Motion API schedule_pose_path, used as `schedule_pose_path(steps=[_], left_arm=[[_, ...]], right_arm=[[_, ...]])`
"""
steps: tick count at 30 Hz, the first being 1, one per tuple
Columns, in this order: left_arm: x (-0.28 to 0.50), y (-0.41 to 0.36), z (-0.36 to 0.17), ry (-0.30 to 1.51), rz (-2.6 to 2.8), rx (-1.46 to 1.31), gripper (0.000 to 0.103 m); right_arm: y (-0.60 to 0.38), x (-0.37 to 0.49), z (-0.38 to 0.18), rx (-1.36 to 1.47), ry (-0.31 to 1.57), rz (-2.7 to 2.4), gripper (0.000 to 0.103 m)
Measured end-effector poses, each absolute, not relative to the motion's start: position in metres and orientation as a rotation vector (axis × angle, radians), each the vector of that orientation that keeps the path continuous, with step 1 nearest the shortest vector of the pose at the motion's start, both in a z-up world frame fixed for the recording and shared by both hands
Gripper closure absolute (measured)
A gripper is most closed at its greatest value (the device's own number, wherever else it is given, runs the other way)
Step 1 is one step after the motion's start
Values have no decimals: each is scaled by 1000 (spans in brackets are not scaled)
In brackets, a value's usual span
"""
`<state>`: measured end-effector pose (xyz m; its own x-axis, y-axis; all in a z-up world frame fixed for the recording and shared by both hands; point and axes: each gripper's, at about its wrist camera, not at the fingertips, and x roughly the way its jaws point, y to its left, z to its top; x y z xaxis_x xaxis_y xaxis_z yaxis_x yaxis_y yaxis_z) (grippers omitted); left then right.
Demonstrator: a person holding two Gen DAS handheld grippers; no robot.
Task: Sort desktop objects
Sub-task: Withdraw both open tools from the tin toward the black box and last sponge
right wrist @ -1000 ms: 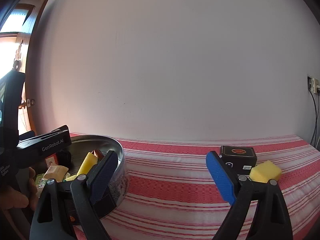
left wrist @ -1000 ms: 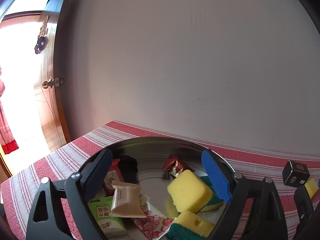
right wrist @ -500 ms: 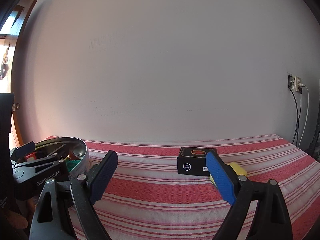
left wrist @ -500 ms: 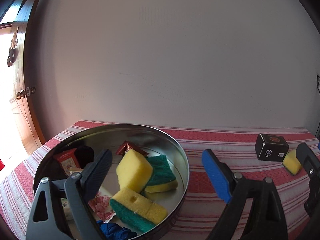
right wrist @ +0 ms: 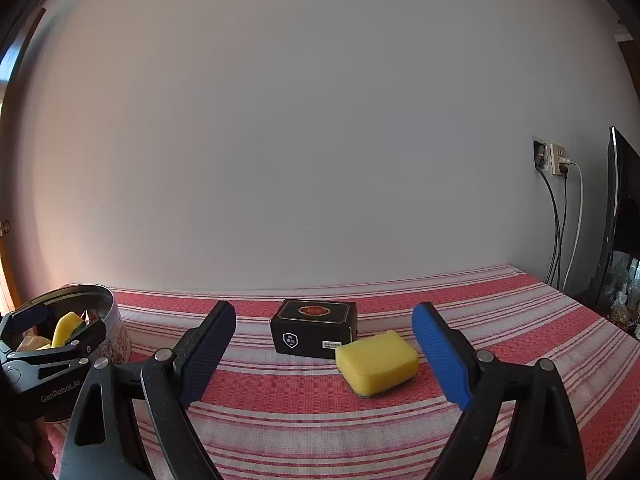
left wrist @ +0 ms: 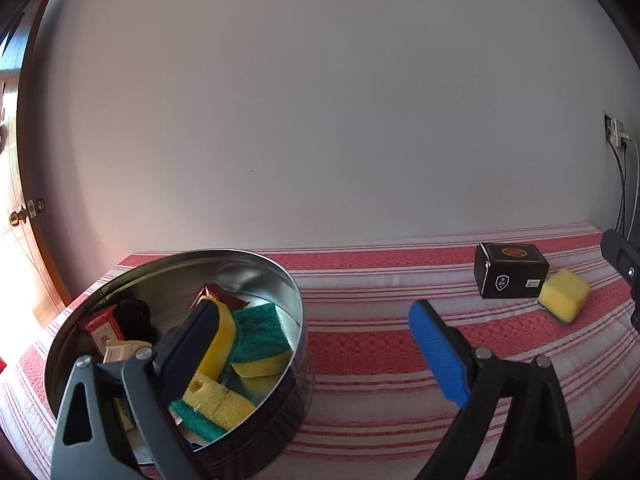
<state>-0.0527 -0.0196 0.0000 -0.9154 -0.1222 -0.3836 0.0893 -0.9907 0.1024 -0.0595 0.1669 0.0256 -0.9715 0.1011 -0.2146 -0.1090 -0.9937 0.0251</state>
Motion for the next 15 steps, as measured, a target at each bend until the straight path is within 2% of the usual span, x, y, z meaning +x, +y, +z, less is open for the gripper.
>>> schedule_pose_path(steps=[4,7,10,15], left_arm=[[-55,3,-1,-211,-3014,628,4],[-59,20,-4,-260,-3040,659,3],[-65,35,-5,-259,-3063,705,3],[-75,64,-8,-297,-3086,798,3]], right_arm=[[183,-60,27,-335,40,2962,11],[209,-65,23,-370,107,2917,11],[226,-66,24,-383,156,2884,11],[242,-72,24,-405,124,2853,11]])
